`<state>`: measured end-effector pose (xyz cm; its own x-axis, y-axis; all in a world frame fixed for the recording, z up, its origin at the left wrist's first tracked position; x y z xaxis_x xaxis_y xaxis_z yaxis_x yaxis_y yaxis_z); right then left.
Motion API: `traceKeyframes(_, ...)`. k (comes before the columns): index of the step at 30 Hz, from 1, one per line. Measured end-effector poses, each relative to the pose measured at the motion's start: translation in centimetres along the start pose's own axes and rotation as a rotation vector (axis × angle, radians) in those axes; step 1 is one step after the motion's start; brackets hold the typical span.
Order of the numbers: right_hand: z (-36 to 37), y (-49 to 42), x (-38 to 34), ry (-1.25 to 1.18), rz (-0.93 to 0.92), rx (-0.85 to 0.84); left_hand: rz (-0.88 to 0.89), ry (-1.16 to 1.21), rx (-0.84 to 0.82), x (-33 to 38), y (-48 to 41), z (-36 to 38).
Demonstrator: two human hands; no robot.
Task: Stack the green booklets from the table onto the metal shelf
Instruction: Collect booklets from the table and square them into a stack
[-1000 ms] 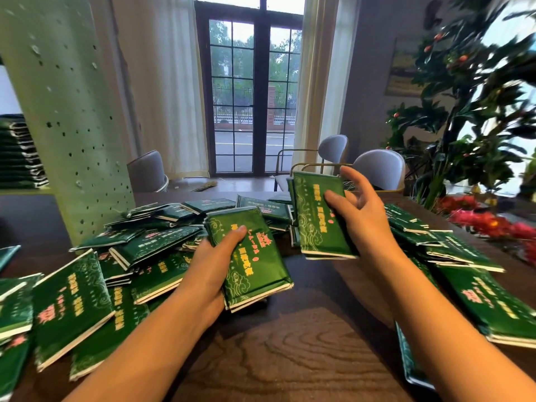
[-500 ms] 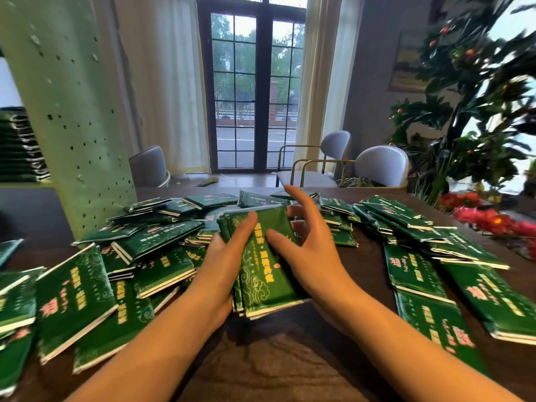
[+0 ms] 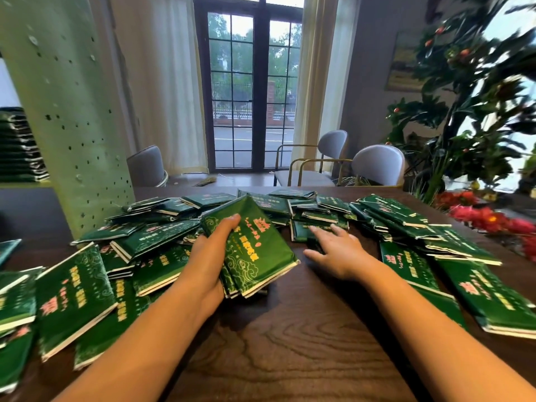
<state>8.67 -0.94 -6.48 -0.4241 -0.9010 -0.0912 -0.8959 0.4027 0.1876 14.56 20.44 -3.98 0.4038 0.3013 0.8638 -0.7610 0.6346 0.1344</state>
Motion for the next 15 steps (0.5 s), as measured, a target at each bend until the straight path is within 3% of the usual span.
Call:
traceKeyframes(5, -0.41, 0.18, -0.45, 0.129, -0.022, 0.121, 0.007, 0.01, -0.007, 0.09, 0.17, 0.09)
traceKeyframes(9, -0.2, 0.19, -0.31, -0.024, -0.04, 0.044, 0.007, -0.001, -0.007, 0.16, 0.16, 0.11)
traceKeyframes(15, -0.64, 0.26, -0.47, 0.214, -0.072, 0.177, 0.001, -0.02, -0.015, 0.05, 0.15, -0.04)
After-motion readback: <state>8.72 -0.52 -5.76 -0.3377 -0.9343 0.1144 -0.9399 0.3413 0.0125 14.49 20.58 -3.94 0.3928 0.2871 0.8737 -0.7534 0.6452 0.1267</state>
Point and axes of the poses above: each hand's wrist, its own y-axis away from the middle knuckle, its own z-axis out of the palm, x = y × z, the point moved 1 cm from there along -y, towards the middle knuckle, and after that the axes turned 11 degrees about -x, right-handed, at the moved point
